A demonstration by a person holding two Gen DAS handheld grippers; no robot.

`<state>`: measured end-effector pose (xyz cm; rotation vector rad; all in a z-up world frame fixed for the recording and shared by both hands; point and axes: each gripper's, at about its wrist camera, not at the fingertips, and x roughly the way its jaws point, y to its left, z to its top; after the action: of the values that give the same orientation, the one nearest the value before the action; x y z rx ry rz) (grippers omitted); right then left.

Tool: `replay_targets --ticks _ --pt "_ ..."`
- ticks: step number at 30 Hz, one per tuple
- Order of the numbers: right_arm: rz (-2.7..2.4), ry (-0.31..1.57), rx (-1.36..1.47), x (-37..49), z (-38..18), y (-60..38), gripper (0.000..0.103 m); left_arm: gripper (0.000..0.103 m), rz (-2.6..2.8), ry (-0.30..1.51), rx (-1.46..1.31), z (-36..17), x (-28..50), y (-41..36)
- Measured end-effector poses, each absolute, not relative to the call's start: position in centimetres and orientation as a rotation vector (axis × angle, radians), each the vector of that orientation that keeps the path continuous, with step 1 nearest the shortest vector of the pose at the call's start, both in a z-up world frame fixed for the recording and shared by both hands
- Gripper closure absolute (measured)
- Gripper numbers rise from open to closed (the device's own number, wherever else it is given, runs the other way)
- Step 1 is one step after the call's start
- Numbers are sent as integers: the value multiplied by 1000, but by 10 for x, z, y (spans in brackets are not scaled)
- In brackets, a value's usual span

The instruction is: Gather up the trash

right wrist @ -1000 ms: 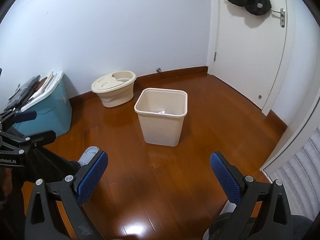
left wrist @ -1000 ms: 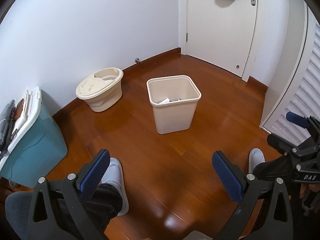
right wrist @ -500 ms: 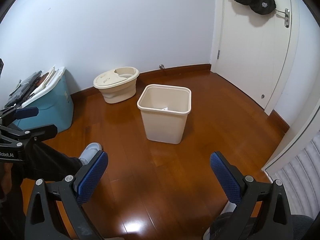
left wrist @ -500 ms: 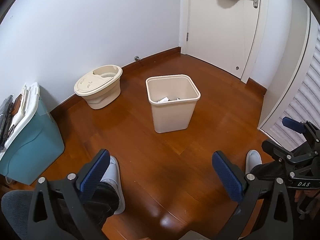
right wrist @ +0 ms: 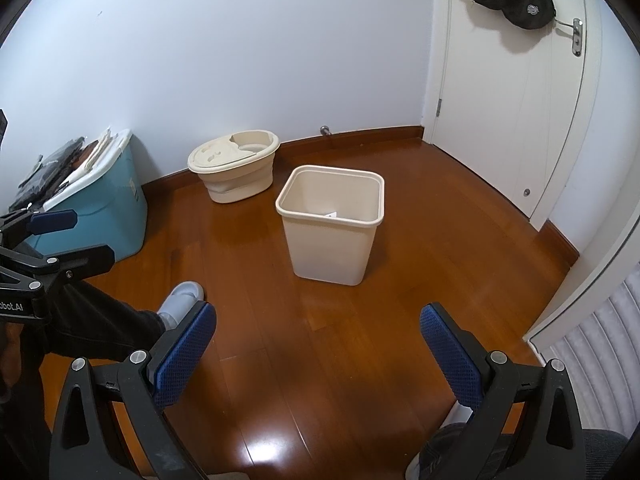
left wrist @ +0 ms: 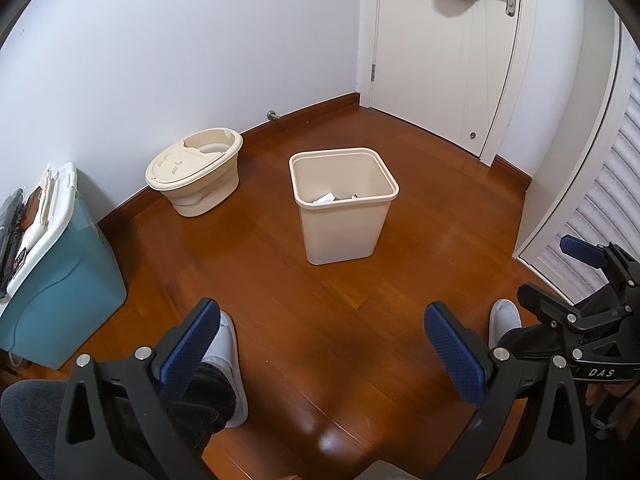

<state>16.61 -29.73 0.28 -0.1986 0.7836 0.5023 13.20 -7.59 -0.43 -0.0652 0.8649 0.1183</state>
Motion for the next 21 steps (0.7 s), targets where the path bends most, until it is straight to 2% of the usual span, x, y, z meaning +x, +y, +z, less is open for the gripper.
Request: replay_targets --ticks 21 --pt "501 785 -198 166 3 -296 0 0 112 865 -62 -5 132 -81"
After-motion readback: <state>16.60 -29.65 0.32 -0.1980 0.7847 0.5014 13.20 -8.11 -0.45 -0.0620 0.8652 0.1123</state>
